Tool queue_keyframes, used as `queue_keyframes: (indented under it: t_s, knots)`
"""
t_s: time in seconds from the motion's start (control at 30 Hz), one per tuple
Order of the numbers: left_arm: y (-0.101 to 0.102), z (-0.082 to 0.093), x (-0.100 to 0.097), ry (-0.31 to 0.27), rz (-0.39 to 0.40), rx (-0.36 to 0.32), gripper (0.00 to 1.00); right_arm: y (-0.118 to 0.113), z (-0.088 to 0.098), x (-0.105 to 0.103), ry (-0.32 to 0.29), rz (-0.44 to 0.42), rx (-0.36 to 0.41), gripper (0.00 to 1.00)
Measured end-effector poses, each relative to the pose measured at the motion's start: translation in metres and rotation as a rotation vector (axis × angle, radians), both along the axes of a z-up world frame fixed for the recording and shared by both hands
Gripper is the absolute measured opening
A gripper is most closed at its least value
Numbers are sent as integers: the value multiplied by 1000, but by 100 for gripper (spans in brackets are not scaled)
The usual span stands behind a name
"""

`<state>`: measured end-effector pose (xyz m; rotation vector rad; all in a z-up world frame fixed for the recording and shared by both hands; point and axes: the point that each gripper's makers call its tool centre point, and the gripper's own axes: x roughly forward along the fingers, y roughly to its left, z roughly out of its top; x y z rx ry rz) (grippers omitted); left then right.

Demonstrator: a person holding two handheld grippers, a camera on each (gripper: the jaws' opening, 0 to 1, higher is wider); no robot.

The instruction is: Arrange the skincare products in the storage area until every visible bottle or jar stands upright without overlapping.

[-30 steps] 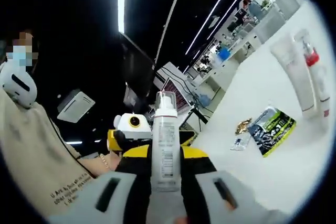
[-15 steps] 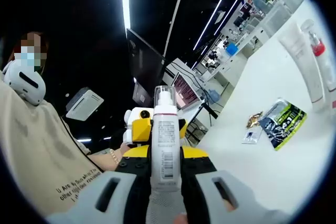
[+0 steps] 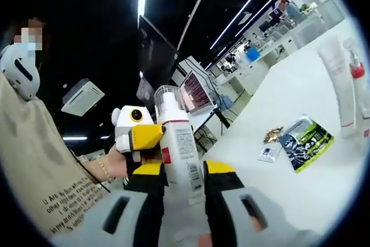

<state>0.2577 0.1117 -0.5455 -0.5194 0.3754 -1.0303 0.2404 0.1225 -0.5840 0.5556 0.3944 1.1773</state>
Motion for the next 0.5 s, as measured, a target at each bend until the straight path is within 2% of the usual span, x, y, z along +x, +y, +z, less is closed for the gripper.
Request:
queue_keyframes:
  t_s: [0.1,0.2,0.37,0.5]
  knots:
    - [5,2,-1,-1,16,-14,16,2,-8,-3,3,16,-48,33]
    - [11,1,-1,-19,30,20,16,1,-13,-4,4,16,-75,38]
    - [16,-3,-4,-39,27,67,16,-8,-10,-2,13,-7,-66,43]
    - [17,-6,-4,-49,23,90,16,-18,5,4,-5,-46,-24,44]
